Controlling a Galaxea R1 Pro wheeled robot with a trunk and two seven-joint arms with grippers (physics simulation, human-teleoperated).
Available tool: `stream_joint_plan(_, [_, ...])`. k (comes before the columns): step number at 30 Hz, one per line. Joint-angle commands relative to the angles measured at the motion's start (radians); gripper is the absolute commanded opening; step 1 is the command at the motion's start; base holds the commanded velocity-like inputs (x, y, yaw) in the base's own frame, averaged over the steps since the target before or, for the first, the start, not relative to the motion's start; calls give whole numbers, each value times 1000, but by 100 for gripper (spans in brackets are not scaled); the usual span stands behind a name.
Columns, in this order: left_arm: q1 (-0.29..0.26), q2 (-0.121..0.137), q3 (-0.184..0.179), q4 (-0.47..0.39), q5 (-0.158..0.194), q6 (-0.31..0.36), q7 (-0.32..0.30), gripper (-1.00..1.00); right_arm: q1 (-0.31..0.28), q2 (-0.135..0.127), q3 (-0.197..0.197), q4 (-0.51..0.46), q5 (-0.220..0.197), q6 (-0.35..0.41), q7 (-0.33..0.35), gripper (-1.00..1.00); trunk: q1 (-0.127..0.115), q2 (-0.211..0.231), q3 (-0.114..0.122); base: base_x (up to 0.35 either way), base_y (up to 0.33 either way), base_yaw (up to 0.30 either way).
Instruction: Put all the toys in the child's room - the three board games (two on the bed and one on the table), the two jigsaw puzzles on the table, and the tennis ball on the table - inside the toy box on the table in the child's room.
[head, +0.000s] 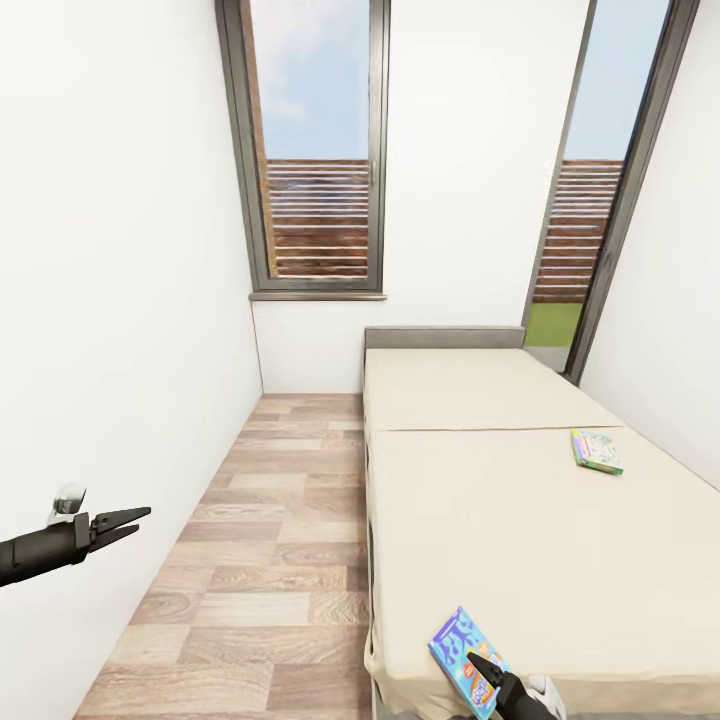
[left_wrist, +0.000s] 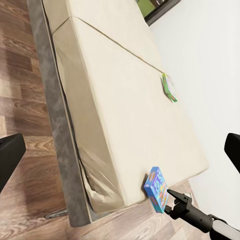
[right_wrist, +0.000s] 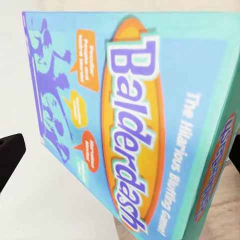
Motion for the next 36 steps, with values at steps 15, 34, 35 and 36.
stream_joint_plan(15, [-1, 0, 2, -1, -10, 10, -9, 100, -1, 4, 2, 0, -6, 9, 0, 100, 0, 0, -1, 3, 0, 0])
stream_joint_plan(34, [-1, 0, 2, -1, -10, 10, -9, 100, -1, 4, 6, 0, -6, 13, 0, -100, 0, 0, -1, 0, 0, 0])
stream_joint_plan(35, [-1, 0, 2, -1, -10, 10, -9, 100, -1, 4, 6, 0, -6, 13, 1, -100, 0, 0, -1, 0, 0, 0])
stream_joint_plan(36, [-1, 0, 2, -1, -10, 10, -9, 100, -1, 4, 6, 0, -6, 13, 1, -100, 0, 0, -1, 0, 0, 0])
